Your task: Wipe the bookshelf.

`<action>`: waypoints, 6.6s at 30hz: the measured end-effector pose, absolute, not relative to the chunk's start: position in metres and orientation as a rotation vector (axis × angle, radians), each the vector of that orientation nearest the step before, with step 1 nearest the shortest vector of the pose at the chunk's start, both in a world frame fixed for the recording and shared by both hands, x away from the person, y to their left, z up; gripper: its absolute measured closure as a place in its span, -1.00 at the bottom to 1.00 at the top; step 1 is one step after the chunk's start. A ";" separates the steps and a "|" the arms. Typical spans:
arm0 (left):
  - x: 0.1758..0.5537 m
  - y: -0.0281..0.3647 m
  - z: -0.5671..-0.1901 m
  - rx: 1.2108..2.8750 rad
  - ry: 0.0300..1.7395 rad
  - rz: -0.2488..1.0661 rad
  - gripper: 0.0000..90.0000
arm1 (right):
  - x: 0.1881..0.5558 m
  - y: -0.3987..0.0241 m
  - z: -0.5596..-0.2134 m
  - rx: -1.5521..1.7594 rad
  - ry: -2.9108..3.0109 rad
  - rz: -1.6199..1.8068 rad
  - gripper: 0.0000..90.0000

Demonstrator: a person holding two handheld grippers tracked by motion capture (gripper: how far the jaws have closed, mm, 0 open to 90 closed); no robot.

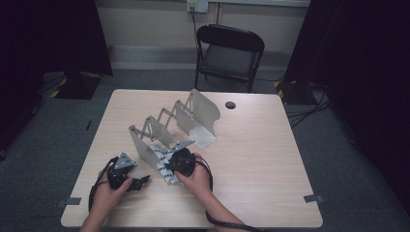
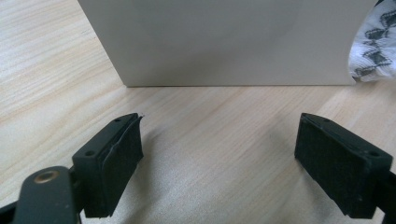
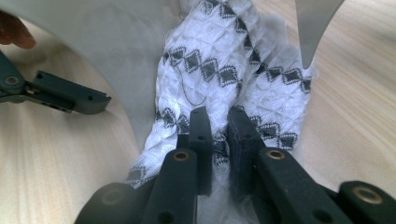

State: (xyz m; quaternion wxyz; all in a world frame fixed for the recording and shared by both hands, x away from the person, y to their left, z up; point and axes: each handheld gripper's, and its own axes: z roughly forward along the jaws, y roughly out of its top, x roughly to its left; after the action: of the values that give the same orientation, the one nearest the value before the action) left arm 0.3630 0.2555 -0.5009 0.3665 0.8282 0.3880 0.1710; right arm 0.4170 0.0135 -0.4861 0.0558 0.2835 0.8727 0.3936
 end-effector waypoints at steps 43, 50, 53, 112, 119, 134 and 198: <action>0.363 0.255 -0.501 2.123 1.001 0.442 -0.67 | 0.409 0.013 -0.354 0.703 2.572 1.405 0.83; 0.363 0.255 -0.501 2.127 0.999 0.440 -0.67 | 0.412 0.015 -0.375 0.700 2.602 1.373 0.83; 0.363 0.255 -0.501 2.125 1.001 0.438 -0.67 | 0.411 0.016 -0.387 0.706 2.615 1.358 0.83; 0.363 0.255 -0.501 2.126 0.999 0.440 -0.67 | 0.409 0.000 -0.414 0.758 2.636 1.238 0.82; 0.363 0.255 -0.501 2.127 0.999 0.440 -0.67 | 0.407 0.002 -0.377 0.713 2.605 1.289 0.82; 0.363 0.255 -0.501 2.125 1.002 0.440 -0.67 | 0.404 0.013 -0.352 0.684 2.596 1.362 0.82; 0.363 0.255 -0.501 2.125 1.002 0.438 -0.67 | 0.420 0.036 -0.403 0.658 2.529 1.291 0.83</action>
State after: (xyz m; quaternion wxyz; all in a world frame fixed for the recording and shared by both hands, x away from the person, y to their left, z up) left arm 0.3627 0.2553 -0.5011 0.3672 0.8270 0.3900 0.1705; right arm 0.4204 0.0365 -0.4027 0.1130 0.2244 0.8621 0.4400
